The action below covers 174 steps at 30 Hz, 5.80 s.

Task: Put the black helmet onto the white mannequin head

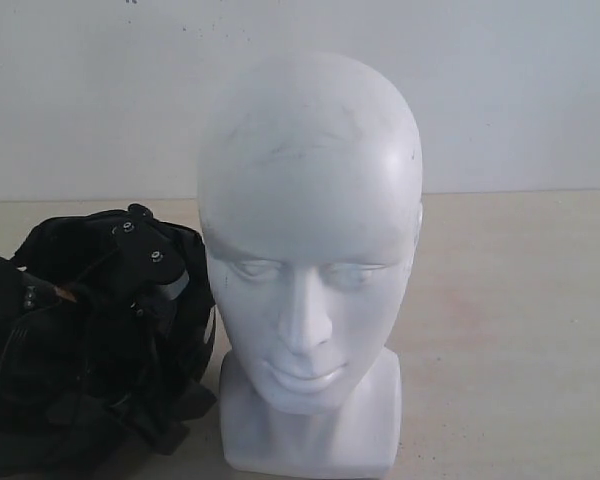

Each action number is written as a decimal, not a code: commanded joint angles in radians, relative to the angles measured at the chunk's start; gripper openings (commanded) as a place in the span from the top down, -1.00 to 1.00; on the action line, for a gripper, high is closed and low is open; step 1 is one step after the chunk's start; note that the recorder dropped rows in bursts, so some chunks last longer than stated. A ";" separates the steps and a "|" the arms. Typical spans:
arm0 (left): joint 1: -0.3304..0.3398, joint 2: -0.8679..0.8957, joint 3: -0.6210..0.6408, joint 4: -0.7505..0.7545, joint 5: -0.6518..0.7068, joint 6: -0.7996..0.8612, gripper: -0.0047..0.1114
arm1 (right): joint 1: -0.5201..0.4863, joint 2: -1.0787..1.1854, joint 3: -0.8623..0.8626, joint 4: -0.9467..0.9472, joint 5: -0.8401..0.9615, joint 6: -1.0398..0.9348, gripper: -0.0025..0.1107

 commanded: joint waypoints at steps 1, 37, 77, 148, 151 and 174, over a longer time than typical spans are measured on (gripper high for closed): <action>-0.004 -0.010 -0.005 0.026 0.009 0.003 -0.10 | -0.007 -0.005 0.000 0.003 -0.010 -0.005 0.96; -0.004 -0.035 -0.005 0.060 -0.051 -0.050 -0.30 | -0.007 -0.005 0.000 0.003 -0.010 -0.005 0.96; -0.002 0.037 -0.005 0.019 -0.008 -0.091 0.84 | -0.007 -0.005 0.000 0.003 -0.010 -0.005 0.96; -0.002 -0.111 0.137 0.146 0.131 -0.037 -0.16 | -0.007 -0.005 0.000 0.003 -0.011 -0.005 0.96; -0.002 -0.099 0.137 0.136 0.128 -0.037 -0.16 | -0.007 -0.005 0.000 0.003 -0.011 -0.005 0.96; -0.002 -0.123 0.133 0.034 0.187 -0.054 0.84 | -0.007 -0.005 0.000 0.003 -0.011 -0.005 0.96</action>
